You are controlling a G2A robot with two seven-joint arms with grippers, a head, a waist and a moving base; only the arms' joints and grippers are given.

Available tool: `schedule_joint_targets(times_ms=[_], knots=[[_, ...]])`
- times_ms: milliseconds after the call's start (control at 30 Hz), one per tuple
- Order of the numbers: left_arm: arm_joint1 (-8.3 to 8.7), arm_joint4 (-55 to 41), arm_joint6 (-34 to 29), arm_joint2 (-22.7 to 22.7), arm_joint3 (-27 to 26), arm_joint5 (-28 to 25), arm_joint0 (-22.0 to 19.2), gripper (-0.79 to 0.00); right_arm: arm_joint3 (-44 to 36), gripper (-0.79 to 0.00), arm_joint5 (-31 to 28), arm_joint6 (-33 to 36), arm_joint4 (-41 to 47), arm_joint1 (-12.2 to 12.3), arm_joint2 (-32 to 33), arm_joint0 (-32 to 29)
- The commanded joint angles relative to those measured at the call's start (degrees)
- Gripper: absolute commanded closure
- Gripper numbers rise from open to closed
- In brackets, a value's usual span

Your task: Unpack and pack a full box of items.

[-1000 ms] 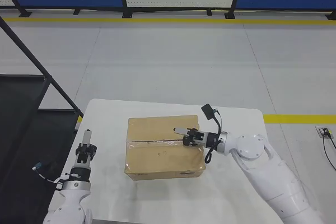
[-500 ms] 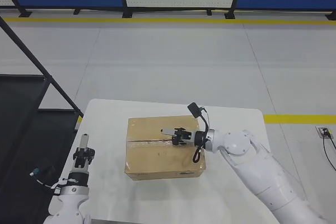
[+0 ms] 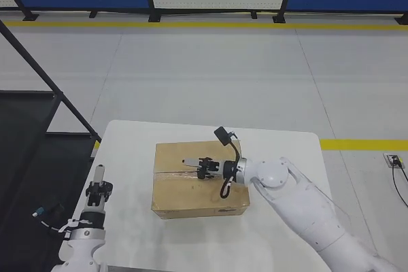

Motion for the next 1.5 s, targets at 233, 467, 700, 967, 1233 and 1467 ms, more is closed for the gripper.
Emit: schedule_joint_targets(times_ms=[233,467,700,967,1233,1467], knots=[[0.11,-1.0,0.0,-0.6,0.1,-0.9,0.9,-0.785,4.2,-0.785,0.3,-0.5,3.0,-3.2,-3.6,2.8],[0.21,-1.8,-0.2,-1.1,0.5,-1.7,1.2,-0.785,7.0,-0.785,-1.1,-0.7,4.9,-5.7,-5.7,4.4],[0.30,-2.6,0.0,-1.7,0.4,-2.8,2.1,-0.785,9.9,-0.785,-1.3,-2.7,5.8,-8.4,-7.7,5.9],[0.39,-3.7,-0.2,-2.3,0.8,-3.8,2.9,-0.785,14.2,-0.785,-1.3,-4.1,5.9,-11.9,-10.6,8.0],[0.51,-4.2,-0.9,-2.4,1.1,-4.5,3.0,-0.785,18.0,-0.785,-2.7,-7.0,7.2,-15.3,-11.7,9.3],[0.64,-4.9,-1.3,-2.8,1.8,-5.0,3.2,-0.785,21.1,-0.785,-2.8,-5.9,7.7,-18.0,-12.9,10.1]])
